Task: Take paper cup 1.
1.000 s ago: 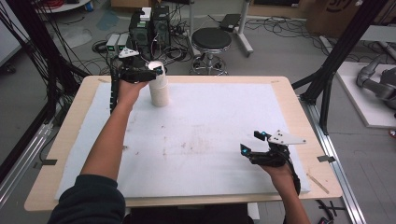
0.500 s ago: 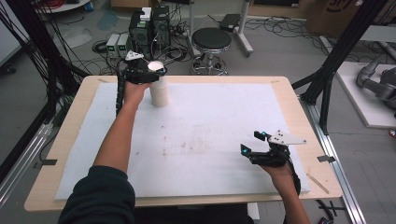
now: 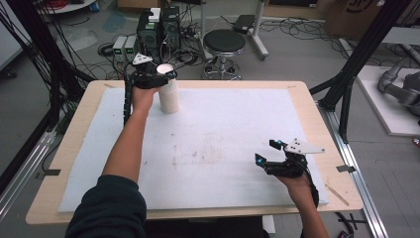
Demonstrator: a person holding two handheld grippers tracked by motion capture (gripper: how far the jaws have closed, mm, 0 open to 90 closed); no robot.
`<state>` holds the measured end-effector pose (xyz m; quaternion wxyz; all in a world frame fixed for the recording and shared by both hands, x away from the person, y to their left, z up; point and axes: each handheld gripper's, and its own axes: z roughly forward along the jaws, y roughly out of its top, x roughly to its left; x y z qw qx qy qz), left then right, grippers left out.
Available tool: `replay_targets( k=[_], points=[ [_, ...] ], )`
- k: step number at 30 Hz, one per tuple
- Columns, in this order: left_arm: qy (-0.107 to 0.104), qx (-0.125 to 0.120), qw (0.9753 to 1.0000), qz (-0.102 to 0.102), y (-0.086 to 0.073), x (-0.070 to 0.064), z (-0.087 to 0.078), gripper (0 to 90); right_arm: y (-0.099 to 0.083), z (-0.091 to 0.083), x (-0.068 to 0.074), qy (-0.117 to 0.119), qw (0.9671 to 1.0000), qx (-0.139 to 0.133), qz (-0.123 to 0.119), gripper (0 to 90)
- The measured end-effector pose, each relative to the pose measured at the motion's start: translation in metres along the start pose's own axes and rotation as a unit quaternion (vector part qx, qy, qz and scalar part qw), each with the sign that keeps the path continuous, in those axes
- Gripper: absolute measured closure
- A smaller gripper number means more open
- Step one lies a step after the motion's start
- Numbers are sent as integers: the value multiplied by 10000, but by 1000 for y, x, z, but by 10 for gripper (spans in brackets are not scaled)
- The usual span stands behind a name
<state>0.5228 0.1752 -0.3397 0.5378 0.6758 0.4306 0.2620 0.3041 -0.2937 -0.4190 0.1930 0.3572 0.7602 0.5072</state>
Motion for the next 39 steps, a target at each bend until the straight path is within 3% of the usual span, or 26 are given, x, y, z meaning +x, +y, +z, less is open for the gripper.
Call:
replay_targets(
  k=[3,5,9,14,20,21,23,25,28,30,33,39],
  points=[
    [13,-182,9998,-26,5,0,-6,345,0,0,0,9,10000,15,-7,188],
    [-50,-148,9998,-81,10,1,-9,348,0,1,1,10,10000,13,-1,188],
    [-73,-312,9995,-12,20,-2,-15,355,0,1,1,19,10000,-2,10,188],
    [-47,-757,9971,-32,41,-6,-37,361,1,0,2,40,10000,6,17,188],
    [-55,-913,9958,-53,48,-4,-58,362,2,-1,3,39,10000,-41,-6,188],
    [-103,-971,9952,-89,51,-3,-68,362,2,-2,4,54,10000,-26,15,188],
    [-133,-982,9951,-49,52,-3,-73,362,2,-2,4,43,10000,-22,10,188],
    [-208,-954,9952,107,51,-4,-88,362,2,-2,5,53,10000,-13,-27,188],
    [-308,-1017,9943,62,49,-3,-99,363,3,-1,6,58,10000,-17,-16,188],
    [-446,-1088,9931,-16,45,-2,-115,365,3,-1,7,63,10000,-19,-35,188],
    [-540,-1097,9925,25,42,-3,-125,366,4,-1,9,63,10000,-13,-35,188],
    [-846,-1004,9909,282,26,-13,-150,366,5,1,11,85,10000,-13,-41,188]
  ],
)
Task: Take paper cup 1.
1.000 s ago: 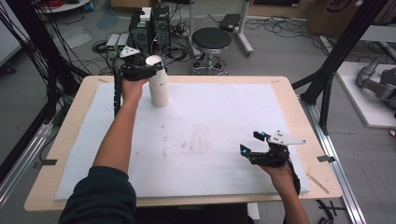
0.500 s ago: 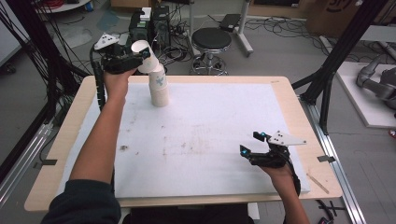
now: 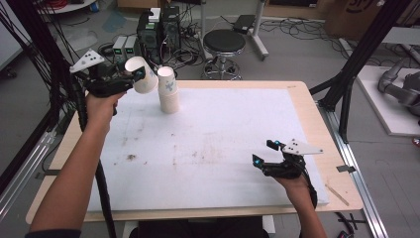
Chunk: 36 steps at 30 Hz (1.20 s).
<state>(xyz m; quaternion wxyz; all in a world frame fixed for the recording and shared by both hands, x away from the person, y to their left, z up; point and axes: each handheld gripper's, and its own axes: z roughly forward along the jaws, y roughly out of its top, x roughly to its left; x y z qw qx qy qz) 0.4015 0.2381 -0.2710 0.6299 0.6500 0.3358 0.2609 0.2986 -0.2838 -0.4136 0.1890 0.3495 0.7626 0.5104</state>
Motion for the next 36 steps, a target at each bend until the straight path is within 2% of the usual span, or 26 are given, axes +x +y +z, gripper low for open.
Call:
replay_targets(
  k=[4,6,9,12,15,16,19,23,29,36],
  points=[
    [-164,52,9998,68,-7,-8,-8,365,0,3,2,60,10000,39,-42,188],
    [-345,-9,9994,-16,-18,-15,-16,364,0,5,3,78,9999,86,-34,188],
    [-428,66,9991,42,-31,-24,-22,362,-1,7,4,126,9998,99,-86,188],
    [-629,61,9980,-80,-46,-32,-28,361,-1,7,4,145,9998,100,-107,188],
    [-776,193,9968,-64,-62,-41,-31,359,-2,8,4,177,9997,128,-97,188],
    [-776,193,9968,-64,-62,-41,-31,359,-2,8,4,177,9997,128,-97,188],
    [-954,416,9946,14,-73,-48,-32,359,-2,10,4,245,9995,164,-66,188],
    [-1272,423,9910,64,-82,-61,-31,358,-1,13,4,332,9993,149,-95,188],
    [-1434,524,9882,129,-96,-73,-26,358,0,15,7,492,9985,200,-109,188],
    [-1434,564,9880,72,-108,-77,-25,357,1,18,8,547,9982,182,-186,188]
  ],
)
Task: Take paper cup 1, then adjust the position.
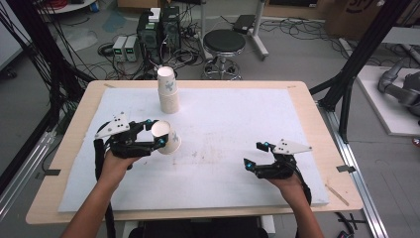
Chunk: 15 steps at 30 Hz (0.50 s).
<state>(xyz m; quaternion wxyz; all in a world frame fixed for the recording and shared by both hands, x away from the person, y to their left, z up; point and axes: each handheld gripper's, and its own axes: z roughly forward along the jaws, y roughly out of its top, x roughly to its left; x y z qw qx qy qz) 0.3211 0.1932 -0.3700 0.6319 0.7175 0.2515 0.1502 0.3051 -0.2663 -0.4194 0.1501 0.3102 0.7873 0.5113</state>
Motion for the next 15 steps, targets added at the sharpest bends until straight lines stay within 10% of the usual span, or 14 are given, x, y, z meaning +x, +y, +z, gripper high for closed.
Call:
replay_targets(
  k=[15],
  points=[
    [-120,46,9997,-209,-14,-4,7,354,6,6,5,188,9998,-15,-74,187]
  ],
)
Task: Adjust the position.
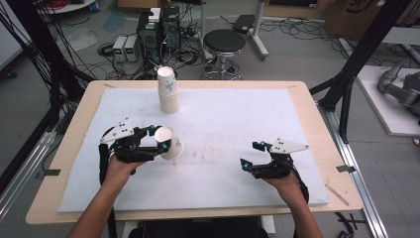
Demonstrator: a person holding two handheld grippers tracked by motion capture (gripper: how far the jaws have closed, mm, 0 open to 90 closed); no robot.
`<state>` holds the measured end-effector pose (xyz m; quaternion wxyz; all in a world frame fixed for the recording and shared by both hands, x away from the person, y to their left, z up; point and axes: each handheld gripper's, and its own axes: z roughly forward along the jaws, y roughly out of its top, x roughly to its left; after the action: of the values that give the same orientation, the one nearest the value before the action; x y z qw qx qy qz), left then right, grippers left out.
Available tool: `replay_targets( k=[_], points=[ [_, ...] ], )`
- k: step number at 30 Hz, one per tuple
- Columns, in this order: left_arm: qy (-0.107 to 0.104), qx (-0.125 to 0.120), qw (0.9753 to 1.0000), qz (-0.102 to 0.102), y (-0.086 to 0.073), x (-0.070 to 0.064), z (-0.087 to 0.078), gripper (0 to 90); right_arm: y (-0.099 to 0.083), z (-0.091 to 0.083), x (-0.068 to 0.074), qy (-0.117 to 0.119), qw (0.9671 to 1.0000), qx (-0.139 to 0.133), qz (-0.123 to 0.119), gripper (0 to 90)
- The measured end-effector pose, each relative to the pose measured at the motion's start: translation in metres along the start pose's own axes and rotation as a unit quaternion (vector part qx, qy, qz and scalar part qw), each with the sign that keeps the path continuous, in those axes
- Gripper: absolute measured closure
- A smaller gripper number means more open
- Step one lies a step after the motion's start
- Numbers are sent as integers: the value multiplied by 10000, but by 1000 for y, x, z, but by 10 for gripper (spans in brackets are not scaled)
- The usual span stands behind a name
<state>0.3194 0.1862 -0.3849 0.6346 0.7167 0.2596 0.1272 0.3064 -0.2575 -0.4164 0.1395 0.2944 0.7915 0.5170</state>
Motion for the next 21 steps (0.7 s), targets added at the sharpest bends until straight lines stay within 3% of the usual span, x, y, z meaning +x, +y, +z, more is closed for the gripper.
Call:
replay_targets(
  k=[21],
  points=[
    [-424,-2,9991,-57,-2,-16,17,352,12,9,19,645,9976,-42,-262,188]
  ],
)
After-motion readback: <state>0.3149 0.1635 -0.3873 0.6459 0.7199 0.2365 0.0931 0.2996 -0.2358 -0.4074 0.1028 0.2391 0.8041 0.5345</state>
